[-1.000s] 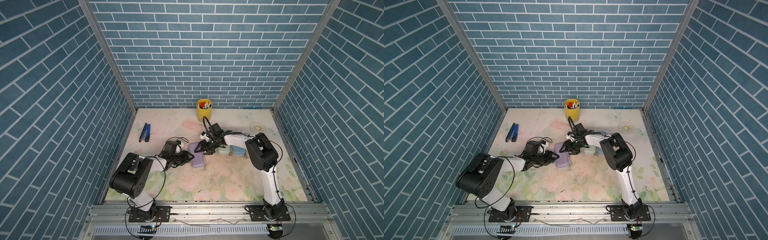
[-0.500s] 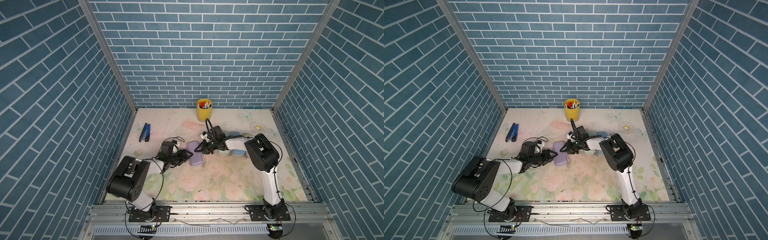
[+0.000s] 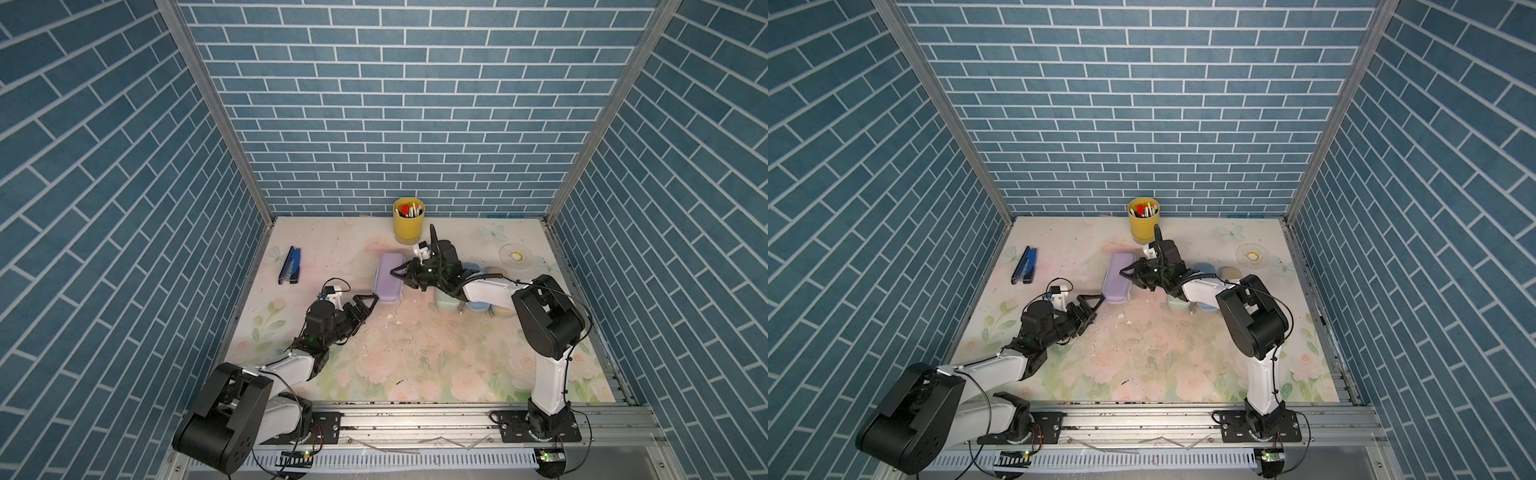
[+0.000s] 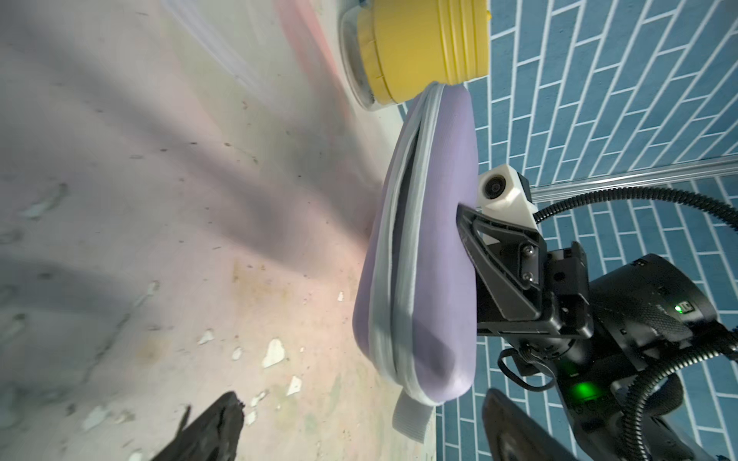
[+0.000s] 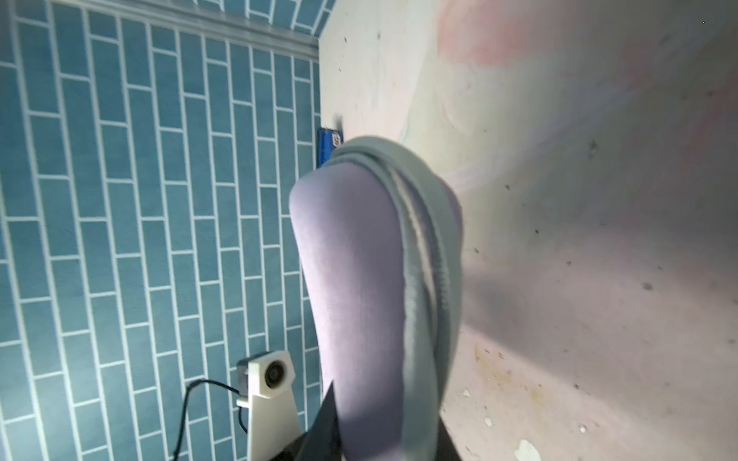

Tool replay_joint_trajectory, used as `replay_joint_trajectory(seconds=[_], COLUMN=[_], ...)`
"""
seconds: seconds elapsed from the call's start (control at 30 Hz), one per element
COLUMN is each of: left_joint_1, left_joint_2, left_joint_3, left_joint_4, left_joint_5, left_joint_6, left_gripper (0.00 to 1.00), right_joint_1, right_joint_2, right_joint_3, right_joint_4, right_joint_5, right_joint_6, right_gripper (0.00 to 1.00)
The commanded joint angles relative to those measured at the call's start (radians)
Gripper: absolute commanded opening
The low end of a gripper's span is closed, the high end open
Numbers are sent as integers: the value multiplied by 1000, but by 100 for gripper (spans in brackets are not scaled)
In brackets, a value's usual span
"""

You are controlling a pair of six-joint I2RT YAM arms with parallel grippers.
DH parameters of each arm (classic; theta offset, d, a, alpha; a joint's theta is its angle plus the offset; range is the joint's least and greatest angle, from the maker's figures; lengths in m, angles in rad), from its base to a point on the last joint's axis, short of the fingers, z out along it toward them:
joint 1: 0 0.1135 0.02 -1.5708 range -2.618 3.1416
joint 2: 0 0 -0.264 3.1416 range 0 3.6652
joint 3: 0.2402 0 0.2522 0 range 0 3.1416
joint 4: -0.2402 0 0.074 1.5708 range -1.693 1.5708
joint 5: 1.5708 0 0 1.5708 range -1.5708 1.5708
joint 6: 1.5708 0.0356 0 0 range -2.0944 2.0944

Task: Put umbrellas into zippered umbrella sleeves
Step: Pick up the umbrella sleeve at the center of the board.

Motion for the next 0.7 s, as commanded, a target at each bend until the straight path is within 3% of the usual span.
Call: replay_joint_trajectory(seconds=[0.0,0.17,0.3,0.5,0.57,0.67], left_joint_1=[-26,-81,-85,-83,-82,-75], left_joint_2=[57,176,262,315,317,323], left_joint_3=[33,67,74,83,87,94], left_joint_4=[166,299,432,488,499,512], left_joint_5=[-56,-69,-69,-74,-70,-40], left_joint_6=[-55,-83,-119,-126,-124,-132], left_gripper=[97,92,82,65,58,44], right_joint_1=[27,64,90,122,125,121], right_joint_2=[-55,-71,-79,-86,-86,-83], right_joint_3=[-15,-20,-27,-20,-19,-13], right_joint_4=[116,128,132,104,93,86], right_joint_5=[66,109,133,147,150,123], right_joint_6=[129,176,216,257,262,256], right_gripper=[1,1,1,3,8,25])
